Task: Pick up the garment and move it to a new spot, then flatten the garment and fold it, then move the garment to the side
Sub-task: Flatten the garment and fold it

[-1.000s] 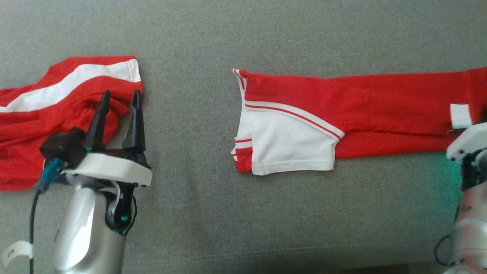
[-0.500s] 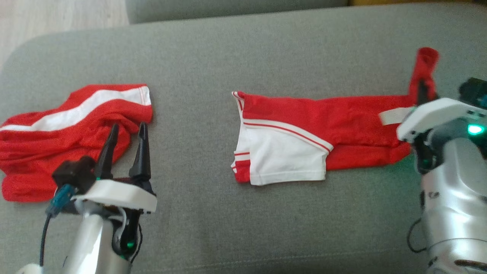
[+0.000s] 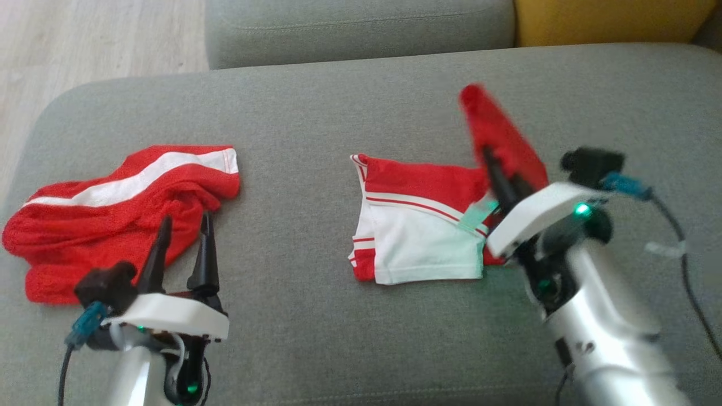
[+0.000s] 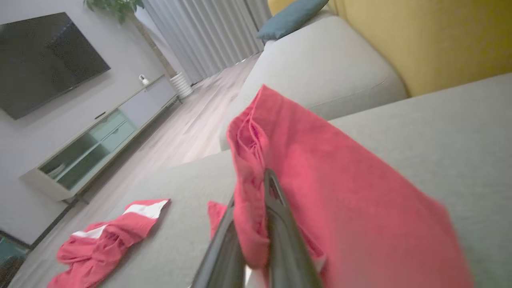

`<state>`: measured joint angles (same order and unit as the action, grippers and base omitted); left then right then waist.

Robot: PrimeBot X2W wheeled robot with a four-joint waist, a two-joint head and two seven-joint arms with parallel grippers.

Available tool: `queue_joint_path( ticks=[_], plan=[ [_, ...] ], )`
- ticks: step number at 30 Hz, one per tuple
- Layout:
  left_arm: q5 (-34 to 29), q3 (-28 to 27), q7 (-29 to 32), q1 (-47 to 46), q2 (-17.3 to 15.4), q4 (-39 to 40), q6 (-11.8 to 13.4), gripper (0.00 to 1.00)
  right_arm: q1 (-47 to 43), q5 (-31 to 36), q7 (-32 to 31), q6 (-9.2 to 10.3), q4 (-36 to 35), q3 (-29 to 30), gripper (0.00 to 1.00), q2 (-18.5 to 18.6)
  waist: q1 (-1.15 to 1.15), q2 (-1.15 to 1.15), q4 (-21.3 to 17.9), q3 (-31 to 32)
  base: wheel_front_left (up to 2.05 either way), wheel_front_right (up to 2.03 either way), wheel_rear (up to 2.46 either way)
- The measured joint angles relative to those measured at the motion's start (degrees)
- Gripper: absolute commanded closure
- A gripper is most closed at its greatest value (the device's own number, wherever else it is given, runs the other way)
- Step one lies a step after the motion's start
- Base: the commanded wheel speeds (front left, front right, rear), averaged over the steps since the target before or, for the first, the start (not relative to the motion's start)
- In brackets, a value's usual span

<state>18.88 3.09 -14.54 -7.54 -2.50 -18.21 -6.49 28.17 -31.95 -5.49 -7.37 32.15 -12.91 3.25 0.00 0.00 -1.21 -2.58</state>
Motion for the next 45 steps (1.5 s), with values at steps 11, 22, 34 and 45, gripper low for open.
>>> queue_joint_path(
  ticks=[11,22,34,45],
  plan=[
    [1.5,2.5,0.0,0.2,0.1,-0.3,0.8,0.0,-2.2,-12.1,9.4,0.0,6.4,-17.1,1.0,0.1,0.0,0.0,4.2,-1.4,0.0,0.0,0.0],
    [2.1,3.5,0.0,0.2,0.1,-0.7,0.9,0.0,4.5,-21.1,17.9,0.0,18.3,-25.6,1.0,0.2,0.0,0.0,7.3,-3.0,0.0,0.0,0.0],
    [2.0,3.4,0.0,0.2,0.1,-0.7,1.0,0.0,5.6,-30.0,18.7,0.0,13.6,-40.4,0.0,0.4,0.0,0.0,6.3,-3.3,0.0,0.0,0.0],
    [2.0,1.9,0.0,0.2,0.1,2.6,1.0,0.0,13.0,-11.7,19.7,0.0,22.1,-27.3,0.0,0.6,0.0,0.0,2.0,-2.4,0.0,0.0,0.0]
  ],
)
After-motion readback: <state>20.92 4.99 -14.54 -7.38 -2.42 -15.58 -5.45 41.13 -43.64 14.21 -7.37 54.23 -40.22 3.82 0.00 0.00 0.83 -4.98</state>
